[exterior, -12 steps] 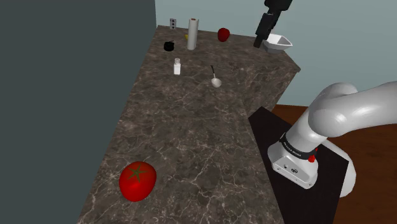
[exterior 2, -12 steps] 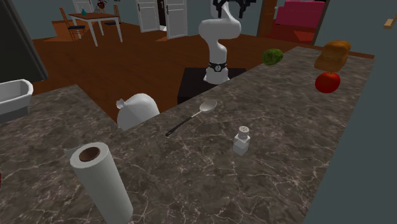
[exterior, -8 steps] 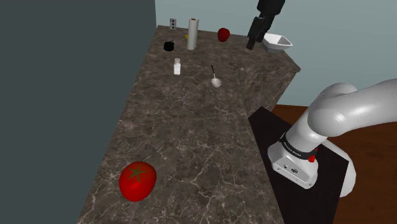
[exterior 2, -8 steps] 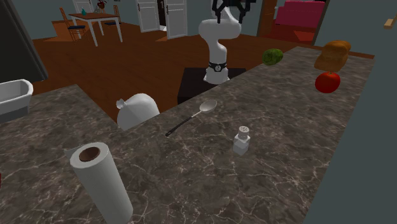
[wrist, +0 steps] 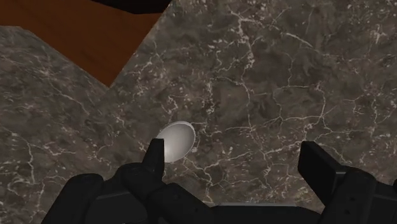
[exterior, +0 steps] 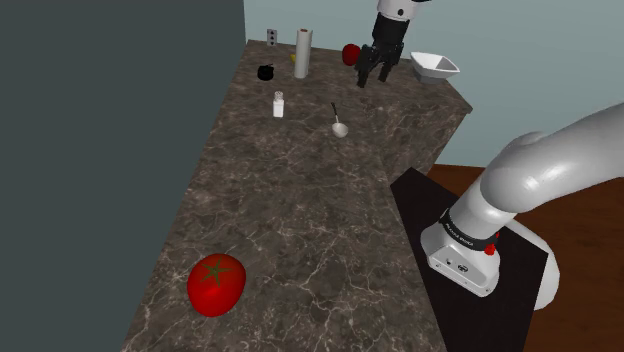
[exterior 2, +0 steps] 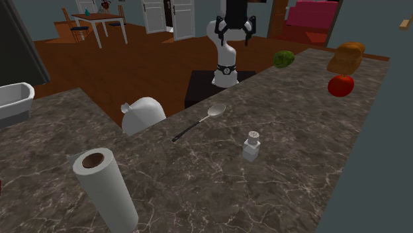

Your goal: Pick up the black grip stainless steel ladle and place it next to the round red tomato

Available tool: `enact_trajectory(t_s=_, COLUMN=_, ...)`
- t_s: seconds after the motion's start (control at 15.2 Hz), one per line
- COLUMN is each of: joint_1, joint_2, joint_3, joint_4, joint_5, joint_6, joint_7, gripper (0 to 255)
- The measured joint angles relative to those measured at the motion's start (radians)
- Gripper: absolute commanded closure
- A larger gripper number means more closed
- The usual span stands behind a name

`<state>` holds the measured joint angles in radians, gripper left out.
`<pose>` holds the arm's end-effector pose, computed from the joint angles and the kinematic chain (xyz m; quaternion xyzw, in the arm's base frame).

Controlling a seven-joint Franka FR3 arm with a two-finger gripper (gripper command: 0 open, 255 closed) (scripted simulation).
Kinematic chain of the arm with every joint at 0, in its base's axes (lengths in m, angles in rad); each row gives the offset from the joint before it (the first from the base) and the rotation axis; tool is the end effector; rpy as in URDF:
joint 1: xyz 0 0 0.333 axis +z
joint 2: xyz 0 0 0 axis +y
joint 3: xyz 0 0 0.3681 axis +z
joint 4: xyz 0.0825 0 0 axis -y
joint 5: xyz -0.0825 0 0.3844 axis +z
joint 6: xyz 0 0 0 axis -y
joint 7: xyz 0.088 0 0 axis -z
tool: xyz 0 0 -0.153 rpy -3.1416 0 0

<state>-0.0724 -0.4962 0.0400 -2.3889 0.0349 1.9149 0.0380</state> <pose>0.3795 -0.0069 0.5015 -0.9990 0.0432 -0.0110 0.0070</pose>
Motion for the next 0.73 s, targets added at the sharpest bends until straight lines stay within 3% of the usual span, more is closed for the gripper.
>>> enact_trajectory(t_s=0.73, joint_1=-0.077, joint_2=0.383, joint_3=-0.033, joint_4=0.103, joint_5=0.04, joint_6=0.279, joint_7=0.185, gripper=0)
